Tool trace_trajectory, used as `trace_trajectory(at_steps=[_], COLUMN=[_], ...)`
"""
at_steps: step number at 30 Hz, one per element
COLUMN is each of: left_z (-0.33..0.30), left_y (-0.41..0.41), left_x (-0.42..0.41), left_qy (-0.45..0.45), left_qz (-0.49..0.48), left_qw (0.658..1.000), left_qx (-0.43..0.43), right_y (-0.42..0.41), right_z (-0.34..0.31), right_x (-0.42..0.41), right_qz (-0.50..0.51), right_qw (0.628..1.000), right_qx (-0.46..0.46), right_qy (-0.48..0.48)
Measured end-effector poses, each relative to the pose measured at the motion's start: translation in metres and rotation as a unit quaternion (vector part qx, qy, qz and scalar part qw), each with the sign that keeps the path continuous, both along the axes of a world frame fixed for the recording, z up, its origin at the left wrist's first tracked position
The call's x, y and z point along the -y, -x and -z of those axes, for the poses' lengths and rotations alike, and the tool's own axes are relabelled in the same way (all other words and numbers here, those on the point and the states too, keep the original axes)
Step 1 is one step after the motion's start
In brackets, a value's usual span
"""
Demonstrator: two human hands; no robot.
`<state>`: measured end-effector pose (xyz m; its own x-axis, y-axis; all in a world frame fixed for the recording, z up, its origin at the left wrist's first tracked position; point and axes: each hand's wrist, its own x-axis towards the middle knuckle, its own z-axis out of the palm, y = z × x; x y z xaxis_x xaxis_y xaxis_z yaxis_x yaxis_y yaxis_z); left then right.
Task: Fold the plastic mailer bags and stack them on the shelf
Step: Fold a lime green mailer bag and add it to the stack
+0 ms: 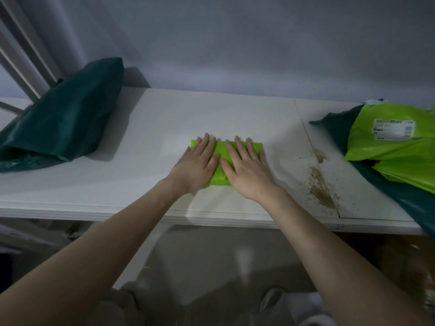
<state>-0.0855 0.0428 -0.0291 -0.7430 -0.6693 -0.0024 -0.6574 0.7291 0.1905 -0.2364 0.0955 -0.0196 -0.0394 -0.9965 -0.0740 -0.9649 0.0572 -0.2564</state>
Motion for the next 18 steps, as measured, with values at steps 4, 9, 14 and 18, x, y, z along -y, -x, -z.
trace_trajectory(at_steps=[4,9,14,18], left_z=[-0.005,-0.005,-0.004,-0.009], left_y=[0.003,0.006,-0.001,-0.007], left_x=[-0.003,-0.005,0.002,0.005], left_qy=[-0.056,-0.215,-0.217,-0.158], left_qz=[-0.025,-0.150,-0.169,-0.181], left_qw=[0.997,0.946,0.922,0.915], left_qx=[-0.053,-0.188,-0.272,-0.325], right_y=[0.001,0.006,0.009,0.003], right_z=[0.002,0.004,0.005,0.000], right_x=[0.001,0.007,0.013,0.015], right_qz=[0.000,-0.012,0.042,0.095], right_qw=[1.000,1.000,0.993,0.971], right_qx=[0.014,0.009,-0.053,-0.048], right_qy=[0.000,0.017,0.093,0.212])
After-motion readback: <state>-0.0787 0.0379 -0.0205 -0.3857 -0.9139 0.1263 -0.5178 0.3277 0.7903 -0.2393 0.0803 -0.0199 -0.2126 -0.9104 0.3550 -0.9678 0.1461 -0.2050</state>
